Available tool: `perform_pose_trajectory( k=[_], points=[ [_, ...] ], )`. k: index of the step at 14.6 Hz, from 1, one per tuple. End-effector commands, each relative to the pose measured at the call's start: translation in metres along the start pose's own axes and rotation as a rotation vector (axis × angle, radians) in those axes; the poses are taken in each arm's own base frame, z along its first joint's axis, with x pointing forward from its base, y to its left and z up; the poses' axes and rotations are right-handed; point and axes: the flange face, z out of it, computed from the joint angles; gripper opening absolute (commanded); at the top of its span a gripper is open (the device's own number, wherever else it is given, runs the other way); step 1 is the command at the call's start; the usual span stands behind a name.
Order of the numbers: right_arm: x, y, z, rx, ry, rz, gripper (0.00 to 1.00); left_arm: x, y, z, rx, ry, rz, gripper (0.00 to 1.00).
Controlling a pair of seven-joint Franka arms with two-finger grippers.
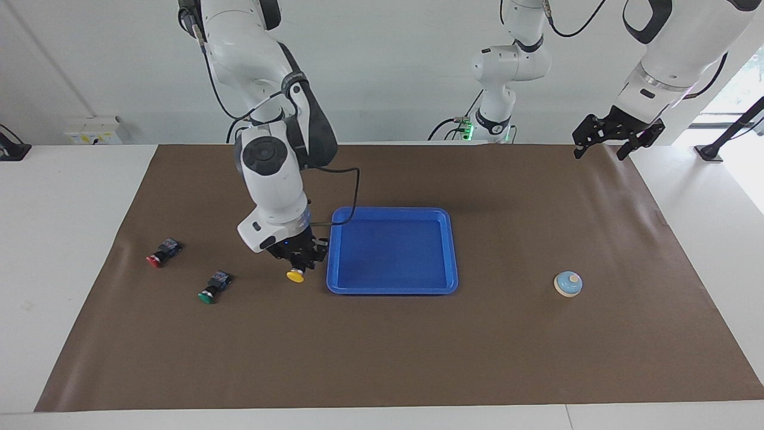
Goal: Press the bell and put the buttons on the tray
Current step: 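Carry the yellow button into the blue tray with the right gripper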
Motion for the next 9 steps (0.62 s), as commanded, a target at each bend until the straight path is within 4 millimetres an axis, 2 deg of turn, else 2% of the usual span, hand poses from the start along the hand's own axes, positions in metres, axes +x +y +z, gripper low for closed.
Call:
perform_pose_trajectory(
  k=[1, 3, 6, 9],
  points=[
    [-0.018, -0.043, 0.014, 0.014, -0.02, 0.035, 0.0, -0.005, -0.001, -0.004, -0.006, 0.001, 0.003, 1.0],
    [-0.038, -0.064, 0.035, 0.01, -0.032, 0.013, 0.0, -0.005, -0.001, -0.004, -0.006, 0.001, 0.003, 1.0],
    [-0.054, -0.064, 0.077, 0.007, -0.029, 0.002, 0.0, -0.005, -0.001, -0.004, -0.006, 0.001, 0.003, 1.0],
    [-0.068, -0.064, 0.106, 0.013, -0.016, -0.008, 0.0, -0.005, -0.001, -0.004, -0.006, 0.001, 0.003, 1.0]
  ],
)
